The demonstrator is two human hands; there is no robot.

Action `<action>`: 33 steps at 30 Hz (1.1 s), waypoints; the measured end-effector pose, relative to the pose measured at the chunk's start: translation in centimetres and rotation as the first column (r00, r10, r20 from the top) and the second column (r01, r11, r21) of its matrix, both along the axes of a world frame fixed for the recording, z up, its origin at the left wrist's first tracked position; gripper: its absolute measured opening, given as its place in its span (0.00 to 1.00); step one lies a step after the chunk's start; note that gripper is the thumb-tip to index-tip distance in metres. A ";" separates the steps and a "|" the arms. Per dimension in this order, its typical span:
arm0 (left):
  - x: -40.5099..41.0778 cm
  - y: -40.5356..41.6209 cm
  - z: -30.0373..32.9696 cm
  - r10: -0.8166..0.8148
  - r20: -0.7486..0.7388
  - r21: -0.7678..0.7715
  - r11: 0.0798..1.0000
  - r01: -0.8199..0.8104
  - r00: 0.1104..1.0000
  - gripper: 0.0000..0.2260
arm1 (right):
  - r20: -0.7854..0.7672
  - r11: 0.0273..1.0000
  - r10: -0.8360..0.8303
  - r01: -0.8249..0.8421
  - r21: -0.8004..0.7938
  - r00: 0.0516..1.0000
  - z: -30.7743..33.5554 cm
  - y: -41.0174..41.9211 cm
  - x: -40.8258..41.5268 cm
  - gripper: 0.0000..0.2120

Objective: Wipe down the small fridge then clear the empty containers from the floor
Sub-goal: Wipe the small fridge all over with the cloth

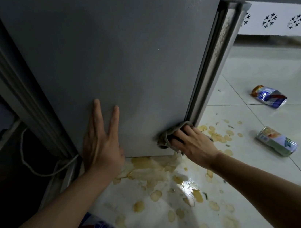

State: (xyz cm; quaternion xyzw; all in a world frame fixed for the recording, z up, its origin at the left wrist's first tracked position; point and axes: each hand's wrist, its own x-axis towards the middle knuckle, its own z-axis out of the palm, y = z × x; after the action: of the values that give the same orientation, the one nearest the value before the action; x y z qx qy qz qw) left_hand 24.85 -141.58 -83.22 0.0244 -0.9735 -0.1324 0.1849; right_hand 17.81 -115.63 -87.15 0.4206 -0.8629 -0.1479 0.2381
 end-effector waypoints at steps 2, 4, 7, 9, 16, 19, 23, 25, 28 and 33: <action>0.3 -0.2 0.0 -0.013 0.025 -0.014 1.000 0.013 1.000 0.45 | -0.011 0.995 -0.002 0.001 -0.096 1.000 1.6 -0.3 0.1 0.16; 0.4 -0.4 -0.1 -0.013 0.033 -0.034 0.999 0.014 0.999 0.45 | -0.088 0.966 -0.036 0.012 -0.260 0.995 3.7 -0.9 -0.5 0.15; 0.3 -0.8 -0.4 -0.001 0.024 -0.077 0.997 0.003 1.000 0.43 | -0.179 0.894 -0.097 0.006 -0.449 0.979 5.0 -2.1 -1.7 0.17; 0.1 -1.0 -0.8 -0.006 0.001 -0.099 0.995 0.006 1.000 0.43 | -0.185 0.912 -0.052 -0.029 -0.410 0.981 3.3 -2.3 -1.8 0.20; -0.1 -2.5 -2.0 -0.053 -0.045 -0.163 0.986 0.045 0.998 0.44 | 0.069 0.994 0.090 -0.094 0.060 0.994 -3.0 -3.5 -0.6 0.26; 0.1 -3.2 -2.2 -0.039 -0.040 -0.150 0.988 0.033 0.998 0.45 | 0.013 0.984 0.144 -0.142 -0.105 0.989 -1.1 -4.5 -0.6 0.19; 0.5 -4.9 -2.6 0.035 0.004 -0.121 0.992 -0.035 0.999 0.46 | -0.133 0.927 0.052 -0.097 -0.361 0.990 1.8 -7.9 -1.8 0.20; 0.6 -5.9 -3.0 0.036 0.007 -0.121 0.992 -0.035 0.999 0.45 | -0.175 0.941 0.052 -0.107 -0.320 0.983 0.6 -8.9 -1.8 0.23; 0.7 -6.8 -3.5 0.014 0.010 -0.121 0.993 -0.013 1.000 0.45 | -0.106 0.987 0.163 -0.161 0.026 0.981 -2.5 -9.3 -1.0 0.32; 1.3 -8.4 -4.0 0.082 0.058 -0.048 0.996 -0.079 0.995 0.46 | -0.016 0.980 0.164 -0.161 0.116 0.986 -2.9 -11.0 -0.3 0.28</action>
State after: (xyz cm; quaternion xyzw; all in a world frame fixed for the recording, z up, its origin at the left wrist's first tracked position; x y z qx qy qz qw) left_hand 26.16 -149.98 -87.23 0.0632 -0.9796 -0.1016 0.1613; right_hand 17.48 -126.60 -90.04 0.5006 -0.8128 -0.1825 0.2357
